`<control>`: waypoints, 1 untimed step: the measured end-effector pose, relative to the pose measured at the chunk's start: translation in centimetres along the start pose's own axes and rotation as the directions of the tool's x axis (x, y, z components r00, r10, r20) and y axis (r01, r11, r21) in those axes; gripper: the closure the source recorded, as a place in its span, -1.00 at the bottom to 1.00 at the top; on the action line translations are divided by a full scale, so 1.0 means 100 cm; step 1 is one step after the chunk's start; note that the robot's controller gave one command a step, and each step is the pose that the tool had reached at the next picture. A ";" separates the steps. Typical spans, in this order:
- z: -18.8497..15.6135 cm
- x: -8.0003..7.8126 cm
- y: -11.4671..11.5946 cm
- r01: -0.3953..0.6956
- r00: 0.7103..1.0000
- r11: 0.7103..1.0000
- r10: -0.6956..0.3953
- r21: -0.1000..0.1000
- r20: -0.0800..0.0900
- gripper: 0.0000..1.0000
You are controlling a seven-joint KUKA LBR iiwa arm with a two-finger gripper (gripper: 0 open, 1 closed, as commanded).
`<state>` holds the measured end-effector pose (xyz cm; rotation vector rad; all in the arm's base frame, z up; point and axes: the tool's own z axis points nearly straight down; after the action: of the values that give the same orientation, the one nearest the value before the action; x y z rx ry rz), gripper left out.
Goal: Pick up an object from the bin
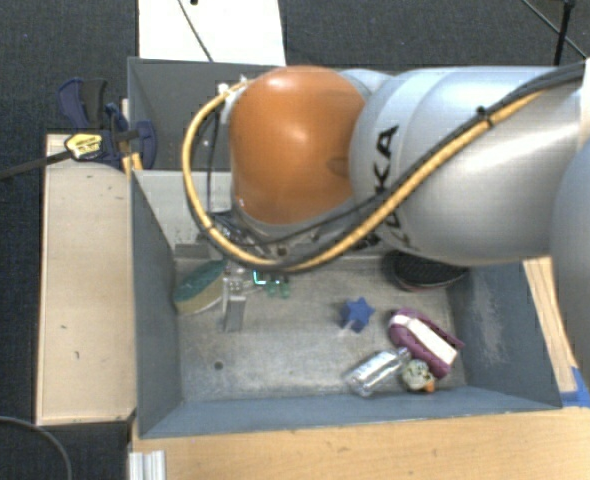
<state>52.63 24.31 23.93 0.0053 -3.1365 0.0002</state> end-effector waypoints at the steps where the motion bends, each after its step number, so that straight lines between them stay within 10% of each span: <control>1: 0.169 -0.043 -0.007 -0.072 0.997 0.997 0.072 -0.006 0.015 -1.00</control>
Offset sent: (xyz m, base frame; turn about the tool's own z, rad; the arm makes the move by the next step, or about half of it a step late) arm 0.0393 -0.0075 -0.1693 0.0762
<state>56.85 23.64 6.98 -0.1080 -3.1495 -0.0075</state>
